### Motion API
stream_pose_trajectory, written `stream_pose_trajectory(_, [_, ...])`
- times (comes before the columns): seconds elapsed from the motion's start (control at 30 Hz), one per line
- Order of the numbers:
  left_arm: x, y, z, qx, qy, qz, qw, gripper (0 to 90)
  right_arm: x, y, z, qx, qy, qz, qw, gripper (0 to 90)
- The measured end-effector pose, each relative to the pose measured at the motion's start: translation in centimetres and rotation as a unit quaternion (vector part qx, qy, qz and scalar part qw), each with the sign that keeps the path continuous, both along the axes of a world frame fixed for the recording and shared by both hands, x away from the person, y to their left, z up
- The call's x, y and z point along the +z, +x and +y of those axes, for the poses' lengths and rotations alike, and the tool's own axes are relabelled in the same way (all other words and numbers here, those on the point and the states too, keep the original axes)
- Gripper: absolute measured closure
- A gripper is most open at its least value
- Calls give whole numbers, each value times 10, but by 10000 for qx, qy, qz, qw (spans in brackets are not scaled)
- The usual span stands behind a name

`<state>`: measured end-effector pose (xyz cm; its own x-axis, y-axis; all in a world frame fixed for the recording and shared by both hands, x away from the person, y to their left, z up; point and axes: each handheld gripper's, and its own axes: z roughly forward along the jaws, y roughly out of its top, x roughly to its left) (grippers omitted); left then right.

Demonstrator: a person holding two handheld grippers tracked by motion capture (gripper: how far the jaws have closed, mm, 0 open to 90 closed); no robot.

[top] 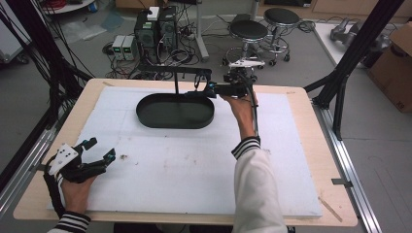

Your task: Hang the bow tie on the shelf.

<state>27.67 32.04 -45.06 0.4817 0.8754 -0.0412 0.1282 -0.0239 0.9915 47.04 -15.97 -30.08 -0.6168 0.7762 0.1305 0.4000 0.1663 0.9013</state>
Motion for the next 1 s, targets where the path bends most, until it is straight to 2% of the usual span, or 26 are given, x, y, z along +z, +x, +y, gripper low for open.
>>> stream_pose_trajectory(0.03, [0,0,0,0,4,-3,10000,152,3,-5,-5,25,47,-23,10000,168])
stream_pose_trajectory(0.1, [0,0,-1,-8,31,-19,10000,152,6,-21,-15,-43,142,-309,9994,130])
stream_pose_trajectory(0.13, [0,0,-1,-9,39,-26,10000,152,8,-30,-22,-17,30,-344,9994,107])
stream_pose_trajectory(0.17, [0,0,-1,-9,40,-32,10000,152,10,-34,-27,51,-14,-250,9997,107])
stream_pose_trajectory(0.2, [0,0,-1,-15,65,-37,10000,152,11,-42,-33,113,-10,-262,9996,107])
stream_pose_trajectory(0.27, [0,0,-2,-10,43,-33,10000,152,9,-62,-46,100,127,-690,9975,107])
stream_pose_trajectory(0.33, [0,0,-1,-4,42,-23,10000,152,6,-83,-57,136,97,-769,9969,107])
stream_pose_trajectory(0.37, [0,0,-1,-10,43,-24,10000,152,3,-94,-62,89,58,-896,9959,107])
stream_pose_trajectory(0.5, [0,-1,-2,-29,87,-43,9999,152,-14,-132,-81,-83,179,-1193,9927,107])
stream_pose_trajectory(0.63, [0,-1,-2,-23,71,-38,10000,152,-32,-162,-94,-306,198,-1401,9895,107])
stream_pose_trajectory(0.83, [0,-1,-3,-28,106,-68,9999,152,-67,-193,-104,-594,90,-1657,9843,107])
stream_pose_trajectory(0.93, [0,-1,-3,-40,148,-75,9999,152,-90,-203,-105,-707,45,-1789,9813,107])
stream_pose_trajectory(1.0, [0,-1,-4,-39,177,-79,9998,152,-105,-206,-105,-729,79,-1821,9805,107])
